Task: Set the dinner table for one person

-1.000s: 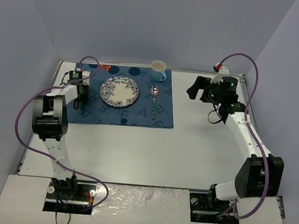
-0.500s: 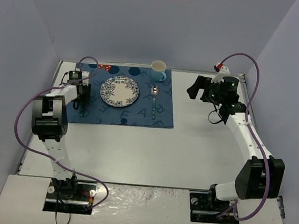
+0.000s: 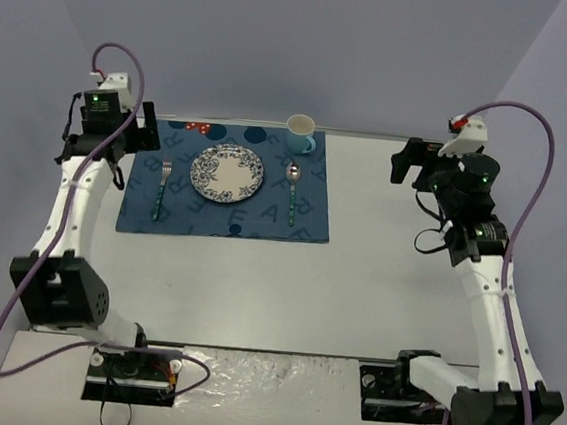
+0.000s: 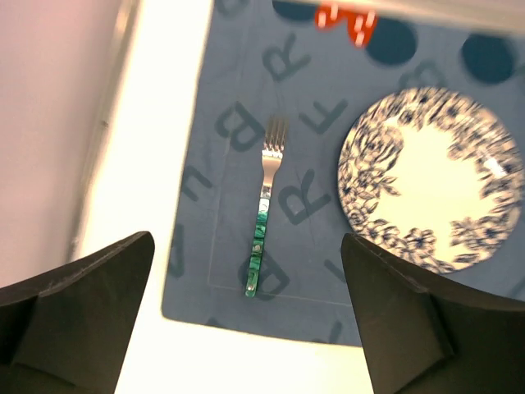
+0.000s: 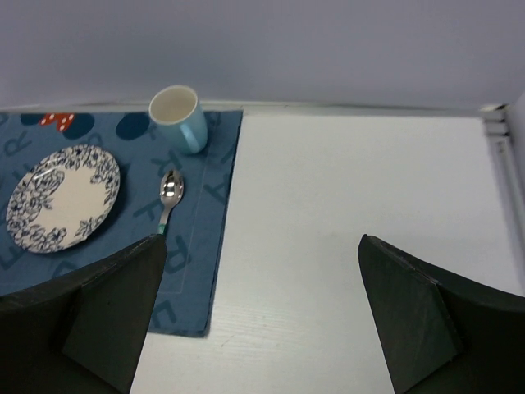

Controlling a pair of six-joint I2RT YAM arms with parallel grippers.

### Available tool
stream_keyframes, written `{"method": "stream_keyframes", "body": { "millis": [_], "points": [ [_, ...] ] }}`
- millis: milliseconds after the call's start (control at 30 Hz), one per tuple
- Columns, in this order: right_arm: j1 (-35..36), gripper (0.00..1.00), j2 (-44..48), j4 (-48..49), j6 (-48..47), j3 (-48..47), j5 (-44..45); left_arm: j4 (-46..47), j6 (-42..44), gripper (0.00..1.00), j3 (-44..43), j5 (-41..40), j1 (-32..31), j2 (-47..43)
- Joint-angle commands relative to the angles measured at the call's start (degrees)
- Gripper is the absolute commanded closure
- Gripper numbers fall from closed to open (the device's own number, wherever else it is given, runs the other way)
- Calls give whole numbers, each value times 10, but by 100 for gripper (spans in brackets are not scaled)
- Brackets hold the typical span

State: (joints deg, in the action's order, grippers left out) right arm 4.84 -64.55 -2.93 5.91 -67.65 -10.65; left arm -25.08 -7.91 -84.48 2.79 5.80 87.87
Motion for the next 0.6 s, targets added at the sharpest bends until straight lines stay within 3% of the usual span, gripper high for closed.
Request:
{"method": "stream_keyframes", "body": {
  "millis": [0, 133, 267, 567],
  "points": [
    [-4, 0, 71, 10, -44, -38, 125, -115, -55, 3, -74, -40, -7, -98],
    [3, 0, 105, -3, -47, -54, 186, -171, -58, 3, -106, -30, -22, -162],
    [58, 0, 131, -9, -53, -48, 227, -216, -51, 3, -115, -32, -22, -234],
    [163, 0, 186, -16, -46, -26, 378, -216, -53, 3, -29, -85, -22, -393]
  ]
}}
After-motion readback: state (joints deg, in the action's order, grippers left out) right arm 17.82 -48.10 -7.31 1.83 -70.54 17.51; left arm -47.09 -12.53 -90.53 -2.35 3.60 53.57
